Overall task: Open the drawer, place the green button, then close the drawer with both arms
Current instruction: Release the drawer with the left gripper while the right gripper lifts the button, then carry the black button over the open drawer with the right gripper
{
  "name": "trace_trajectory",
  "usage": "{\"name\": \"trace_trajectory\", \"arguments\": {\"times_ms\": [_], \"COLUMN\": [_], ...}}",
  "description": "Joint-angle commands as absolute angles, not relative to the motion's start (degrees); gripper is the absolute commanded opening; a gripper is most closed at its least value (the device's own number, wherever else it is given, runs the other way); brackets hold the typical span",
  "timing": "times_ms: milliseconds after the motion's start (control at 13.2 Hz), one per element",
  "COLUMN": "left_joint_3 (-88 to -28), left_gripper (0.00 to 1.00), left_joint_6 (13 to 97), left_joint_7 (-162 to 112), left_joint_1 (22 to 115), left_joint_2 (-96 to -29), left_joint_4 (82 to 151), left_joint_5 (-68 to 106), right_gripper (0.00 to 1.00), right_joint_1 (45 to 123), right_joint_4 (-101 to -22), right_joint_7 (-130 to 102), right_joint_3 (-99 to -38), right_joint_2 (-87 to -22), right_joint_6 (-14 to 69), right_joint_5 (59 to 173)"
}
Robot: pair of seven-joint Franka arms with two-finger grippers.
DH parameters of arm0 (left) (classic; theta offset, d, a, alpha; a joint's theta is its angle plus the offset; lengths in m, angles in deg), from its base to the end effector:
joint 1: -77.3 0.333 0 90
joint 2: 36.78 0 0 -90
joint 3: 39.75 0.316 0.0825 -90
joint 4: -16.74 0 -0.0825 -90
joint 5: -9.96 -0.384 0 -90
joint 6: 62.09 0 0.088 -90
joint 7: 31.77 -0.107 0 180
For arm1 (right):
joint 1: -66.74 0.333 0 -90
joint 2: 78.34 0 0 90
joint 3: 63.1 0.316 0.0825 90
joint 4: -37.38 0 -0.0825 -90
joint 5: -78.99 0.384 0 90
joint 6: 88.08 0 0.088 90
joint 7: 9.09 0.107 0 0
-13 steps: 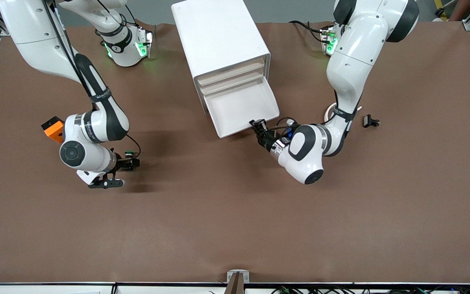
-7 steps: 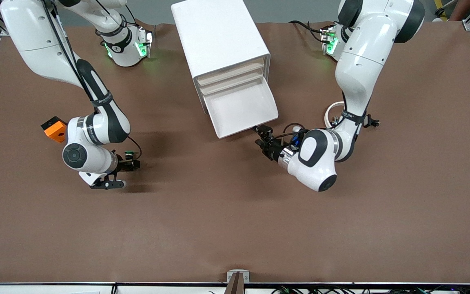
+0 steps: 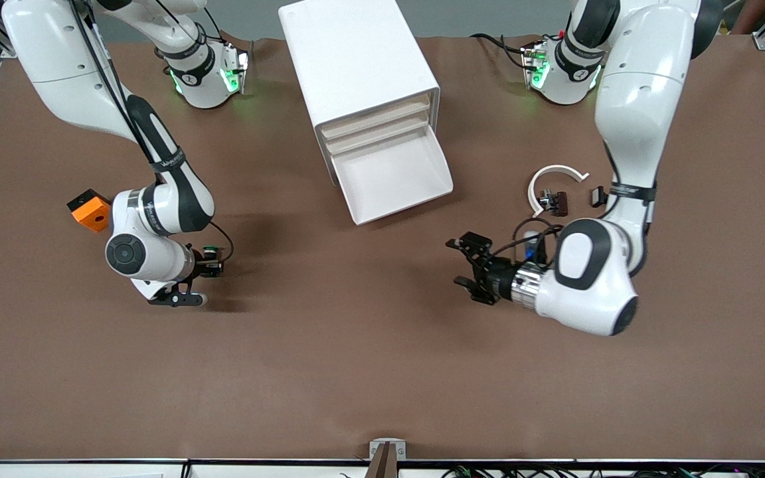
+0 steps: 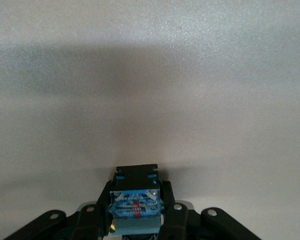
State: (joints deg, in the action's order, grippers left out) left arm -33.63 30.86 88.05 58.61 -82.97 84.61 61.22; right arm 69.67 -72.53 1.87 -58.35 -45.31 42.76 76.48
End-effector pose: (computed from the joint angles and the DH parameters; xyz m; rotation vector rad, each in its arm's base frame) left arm 0.6861 -0.2576 0.3104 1.4489 2.4528 -1.3111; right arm 0.5974 0.0786 0.1743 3.1066 -0.0524 -0.3252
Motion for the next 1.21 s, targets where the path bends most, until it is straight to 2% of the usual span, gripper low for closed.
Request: {"name": "trace_trajectory", "arguments": {"times_ms": [0, 228, 531, 759, 911, 1138], "left_joint_3": [-28.9, -24.3, -23.8, -23.4, -23.5, -23.6], "left_gripper": [1.0, 1.0, 1.0, 1.0, 1.0, 1.0], "left_joint_6": [32.5, 32.2, 31.9, 31.9, 31.7, 26.1], "left_joint_7": [81.4, 75.1, 71.9, 56.9, 47.2, 29.4], "left_joint_1": [58.1, 58.6, 59.0, 59.6, 61.6, 61.9], "left_joint_2": [-79.1, -74.8, -69.8, -66.3, -65.4, -63.6], "left_joint_4": [84.0, 84.4, 84.4, 84.6, 84.9, 86.4], "left_joint_5": [61.5, 60.9, 46.0, 38.8, 37.9, 32.5], "right_gripper": [0.23, 0.22, 0.23, 0.27, 0.26, 0.26], "right_joint_1": [69.6, 71.5, 75.3, 80.4, 85.2, 94.4], "right_joint_4": [-71.2, -68.6, -66.0, -58.6, -56.1, -52.8], "right_joint_7": [3.1, 5.7, 15.7, 28.0, 38.1, 55.9], "right_joint_3": [-57.9, -57.8, -57.3, -57.2, -57.1, -57.2], "right_joint_2": [-45.7, -47.3, -51.9, -53.1, -53.2, -53.6], "right_joint_6": [40.3, 33.6, 22.2, 8.3, 4.1, 3.6], "right_joint_5": [76.0, 76.3, 78.2, 83.4, 85.8, 90.2]}}
